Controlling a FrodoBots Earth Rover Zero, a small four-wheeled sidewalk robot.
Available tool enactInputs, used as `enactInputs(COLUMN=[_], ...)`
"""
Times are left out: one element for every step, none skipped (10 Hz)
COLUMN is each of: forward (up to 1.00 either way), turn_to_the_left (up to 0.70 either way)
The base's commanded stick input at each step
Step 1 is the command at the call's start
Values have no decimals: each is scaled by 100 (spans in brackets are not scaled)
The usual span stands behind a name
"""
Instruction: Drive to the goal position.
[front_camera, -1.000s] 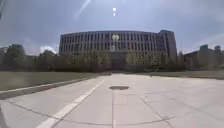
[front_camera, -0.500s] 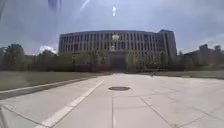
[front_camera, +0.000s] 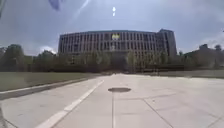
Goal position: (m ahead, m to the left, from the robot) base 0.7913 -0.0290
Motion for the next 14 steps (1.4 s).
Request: enactInputs(forward=[50,50,50,50,50,50,50,50,50,50,50,50,50,50], turn_to_the_left=[1,1,1,1,1,1,1,1,1,1,1,1,1,1])
